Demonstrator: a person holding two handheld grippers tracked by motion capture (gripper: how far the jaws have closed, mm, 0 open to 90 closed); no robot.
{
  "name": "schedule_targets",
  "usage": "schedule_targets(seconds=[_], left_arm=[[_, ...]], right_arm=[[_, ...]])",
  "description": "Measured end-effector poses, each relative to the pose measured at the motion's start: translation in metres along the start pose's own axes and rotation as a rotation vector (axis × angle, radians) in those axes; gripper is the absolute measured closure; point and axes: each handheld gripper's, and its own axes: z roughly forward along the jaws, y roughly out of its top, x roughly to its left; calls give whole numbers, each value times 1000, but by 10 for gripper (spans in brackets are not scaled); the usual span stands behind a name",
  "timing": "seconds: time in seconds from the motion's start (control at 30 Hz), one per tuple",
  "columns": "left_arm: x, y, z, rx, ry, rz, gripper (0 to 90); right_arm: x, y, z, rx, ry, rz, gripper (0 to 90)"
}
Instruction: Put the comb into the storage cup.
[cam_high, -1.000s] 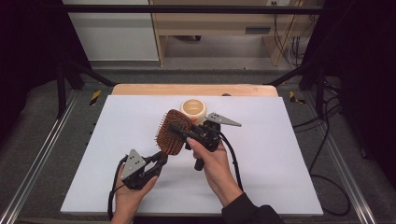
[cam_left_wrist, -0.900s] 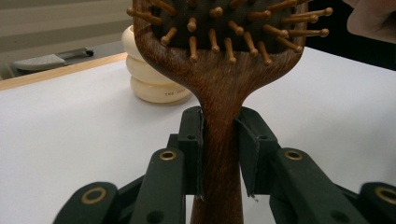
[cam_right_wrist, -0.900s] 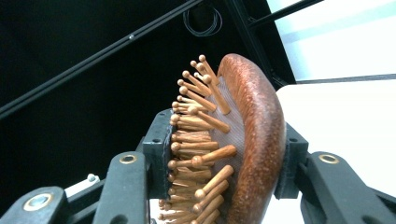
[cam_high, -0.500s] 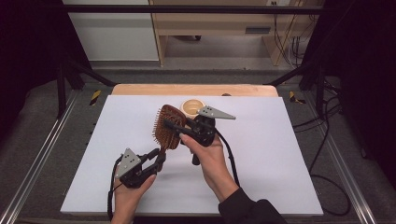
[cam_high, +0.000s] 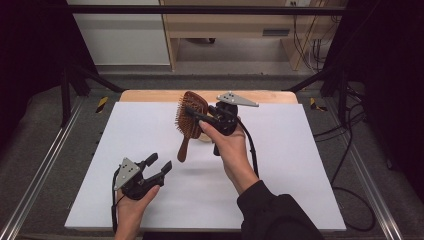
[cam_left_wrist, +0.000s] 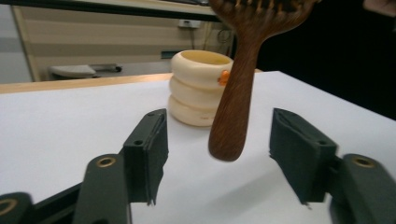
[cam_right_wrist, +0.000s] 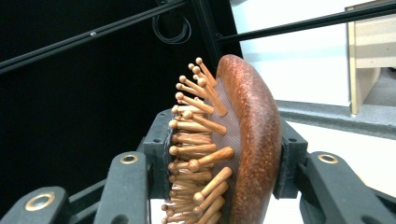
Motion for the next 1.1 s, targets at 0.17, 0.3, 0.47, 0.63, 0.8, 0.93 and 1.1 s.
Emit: schedule_targets(seconds=[0.17,0.3,0.47,0.63,0.8,0.93,1.1], left_arm=[[2,-2,1,-2,31,1,316],[5,-3,1,-1,49,0,265],[8,-5,2,-4,67,-47,165],[9,-6,4,5,83,-50,103],[8,-7,4,11,85,-35,79],[8,-8,5,13,74,-39,76],[7,-8,5,11,67,-34,71]], right_arm=[[-3,7,6,2,-15,-1,519],[-3,10,12,3,-22,4,518],[-4,14,19,11,-35,-9,518],[-2,17,22,1,-47,-4,518],[0,19,29,6,-48,-8,517],[-1,22,31,5,-58,-7,517],[-3,24,32,2,-65,-15,516]])
